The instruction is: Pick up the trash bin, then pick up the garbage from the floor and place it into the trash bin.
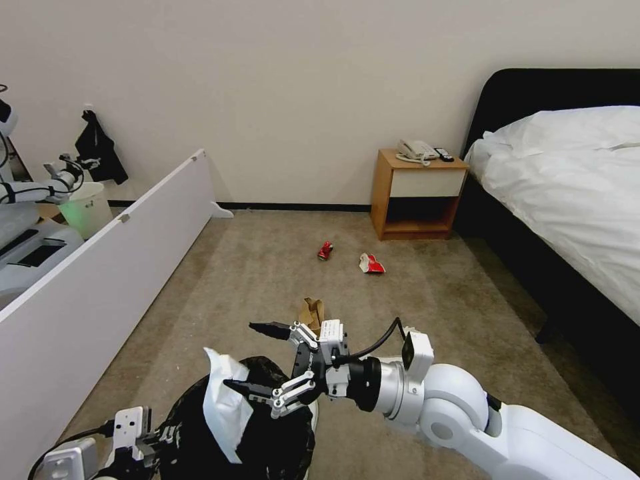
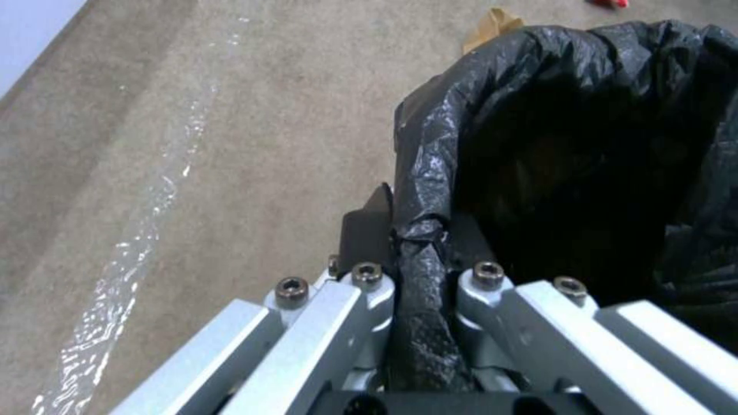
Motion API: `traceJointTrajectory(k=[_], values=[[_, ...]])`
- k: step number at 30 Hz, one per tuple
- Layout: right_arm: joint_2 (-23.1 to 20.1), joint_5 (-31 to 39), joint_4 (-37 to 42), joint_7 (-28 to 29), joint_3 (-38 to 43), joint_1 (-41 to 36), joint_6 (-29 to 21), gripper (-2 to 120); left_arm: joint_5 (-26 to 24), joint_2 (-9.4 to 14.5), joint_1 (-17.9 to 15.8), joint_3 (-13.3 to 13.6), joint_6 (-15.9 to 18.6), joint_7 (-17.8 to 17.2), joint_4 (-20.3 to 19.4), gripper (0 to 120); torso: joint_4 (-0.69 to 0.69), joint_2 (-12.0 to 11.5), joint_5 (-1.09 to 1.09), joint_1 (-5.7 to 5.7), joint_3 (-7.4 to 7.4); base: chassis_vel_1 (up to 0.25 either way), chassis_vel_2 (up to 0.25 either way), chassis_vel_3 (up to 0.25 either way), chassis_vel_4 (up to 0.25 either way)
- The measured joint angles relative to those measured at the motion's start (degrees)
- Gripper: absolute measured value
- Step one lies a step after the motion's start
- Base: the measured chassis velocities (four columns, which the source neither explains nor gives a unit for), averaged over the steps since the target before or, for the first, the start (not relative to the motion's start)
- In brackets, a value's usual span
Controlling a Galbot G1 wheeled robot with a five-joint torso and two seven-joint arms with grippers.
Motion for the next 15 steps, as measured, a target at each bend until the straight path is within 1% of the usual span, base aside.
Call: traceJointTrajectory(k=[1,3,8,9,10,12,15], values=[[0.0,0.0,0.0,0.0,0.0,0.0,0.0,100,0.0,0.0,0.0,0.0,0.0,0.0,0.0,4,0.0,0.0,0.0,0.0,0.0,0.0,0.0,0.0,0.0],[0.16,-0.22,0.55,2.23,0.01,0.62,-1.85,100,0.19,0.15,0.08,0.01,0.0,-0.3,0.0,4,0.01,0.0,0.0,0.0,0.0,0.0,0.0,0.0,0.0],[0.11,-0.25,0.95,3.53,-0.09,0.77,-3.6,100,0.47,0.22,0.19,0.01,-0.01,-0.3,0.0,4,0.0,0.0,0.0,0.0,0.0,0.0,0.0,0.0,0.0],[-0.02,-0.28,1.07,3.97,-0.22,0.76,-4.8,100,0.51,0.23,0.2,0.0,-0.02,-0.3,0.0,4,0.0,0.0,0.0,0.0,0.0,0.0,0.0,0.0,0.0],[-0.02,-0.28,1.07,3.97,-0.22,0.76,-4.8,100,0.51,0.23,0.2,0.0,-0.02,-0.3,0.0,4,0.0,0.0,0.0,0.0,0.0,0.0,0.0,0.0,0.0],[-0.23,-0.63,1.01,4.78,-0.6,0.77,-7.03,100,0.52,0.22,0.19,-0.01,-0.02,-0.3,0.0,4,0.0,0.0,0.0,0.0,0.0,0.0,0.0,0.0,0.0],[-0.27,-0.9,0.97,5.38,-0.86,0.81,-8.24,100,0.53,0.15,0.18,-0.01,-0.02,-0.29,0.0,4,0.0,0.0,0.0,0.0,0.0,0.0,0.0,0.0,0.0]])
